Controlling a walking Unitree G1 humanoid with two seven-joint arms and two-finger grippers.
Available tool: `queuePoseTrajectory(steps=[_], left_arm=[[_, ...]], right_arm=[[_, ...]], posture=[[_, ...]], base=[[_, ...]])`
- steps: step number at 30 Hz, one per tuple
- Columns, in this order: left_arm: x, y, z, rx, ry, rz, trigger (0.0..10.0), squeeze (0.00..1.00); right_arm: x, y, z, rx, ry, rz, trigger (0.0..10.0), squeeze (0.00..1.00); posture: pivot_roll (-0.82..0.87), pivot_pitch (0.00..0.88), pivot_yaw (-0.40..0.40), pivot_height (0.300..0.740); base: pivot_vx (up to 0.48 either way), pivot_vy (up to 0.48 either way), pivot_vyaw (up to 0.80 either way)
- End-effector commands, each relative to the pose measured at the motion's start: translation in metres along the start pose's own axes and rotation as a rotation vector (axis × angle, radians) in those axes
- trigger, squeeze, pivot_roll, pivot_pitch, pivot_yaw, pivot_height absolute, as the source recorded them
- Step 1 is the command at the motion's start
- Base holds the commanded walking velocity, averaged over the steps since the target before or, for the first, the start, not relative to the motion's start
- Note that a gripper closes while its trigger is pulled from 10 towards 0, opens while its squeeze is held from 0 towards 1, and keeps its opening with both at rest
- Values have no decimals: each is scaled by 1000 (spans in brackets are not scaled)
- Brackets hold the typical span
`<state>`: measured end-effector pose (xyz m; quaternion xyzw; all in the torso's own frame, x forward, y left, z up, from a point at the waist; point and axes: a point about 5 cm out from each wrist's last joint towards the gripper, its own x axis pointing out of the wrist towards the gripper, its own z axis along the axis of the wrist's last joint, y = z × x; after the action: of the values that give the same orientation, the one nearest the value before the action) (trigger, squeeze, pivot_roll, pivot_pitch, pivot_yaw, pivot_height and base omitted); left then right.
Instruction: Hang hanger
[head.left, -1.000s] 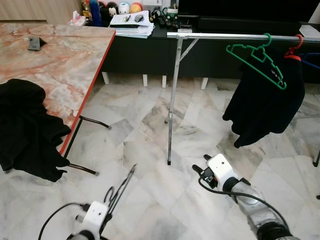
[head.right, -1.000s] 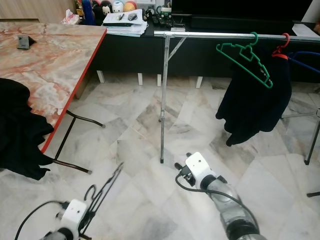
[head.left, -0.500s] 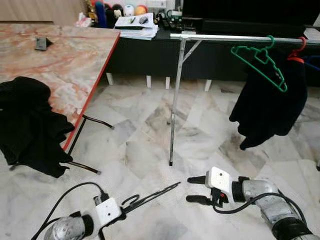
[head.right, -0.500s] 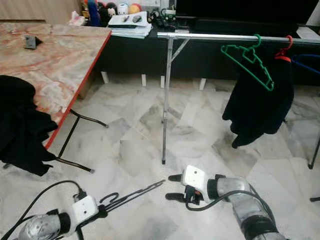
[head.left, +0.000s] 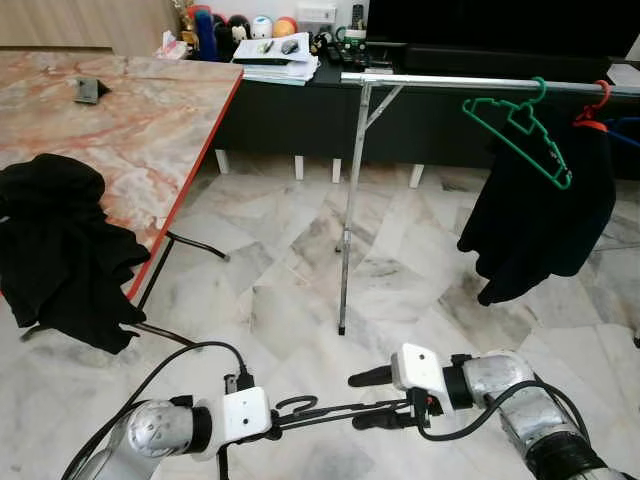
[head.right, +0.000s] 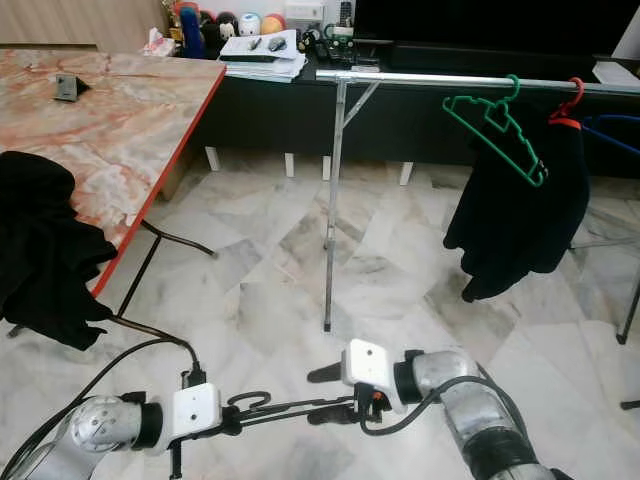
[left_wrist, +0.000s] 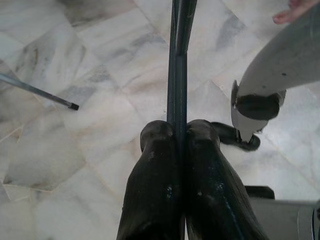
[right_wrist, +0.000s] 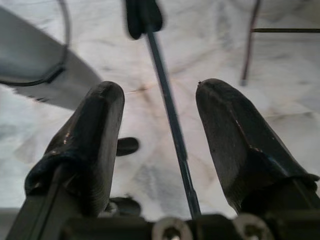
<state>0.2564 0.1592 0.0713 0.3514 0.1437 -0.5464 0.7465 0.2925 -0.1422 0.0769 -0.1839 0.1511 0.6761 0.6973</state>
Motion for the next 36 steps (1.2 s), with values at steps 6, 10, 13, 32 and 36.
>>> queuePoseTrajectory(steps=[6, 10, 13, 32, 36], left_arm=[[-3, 6, 14, 51, 29, -45, 10000, 0], [-3, 6, 19, 62, 25, -51, 10000, 0], [-3, 7, 23, 67, 21, -60, 10000, 0], [1, 6, 33, 75, 22, -91, 10000, 0], [1, 6, 33, 74, 24, -87, 10000, 0]], right_arm=[[4, 4, -2, 7, 11, 46, 10000, 0], [7, 2, -2, 1, 19, 21, 10000, 0], [10, -1, -2, -23, 27, -17, 10000, 0], [29, 5, -3, -144, 85, 26, 196, 0], [29, 5, -5, -142, 93, 17, 10000, 0]], posture=[[65, 144, -46, 740], [67, 149, -51, 740], [71, 153, -53, 740], [75, 166, -54, 740], [77, 168, -55, 740]], base=[[0, 0, 0], [0, 0, 0], [0, 0, 0], [0, 0, 0], [0, 0, 0]])
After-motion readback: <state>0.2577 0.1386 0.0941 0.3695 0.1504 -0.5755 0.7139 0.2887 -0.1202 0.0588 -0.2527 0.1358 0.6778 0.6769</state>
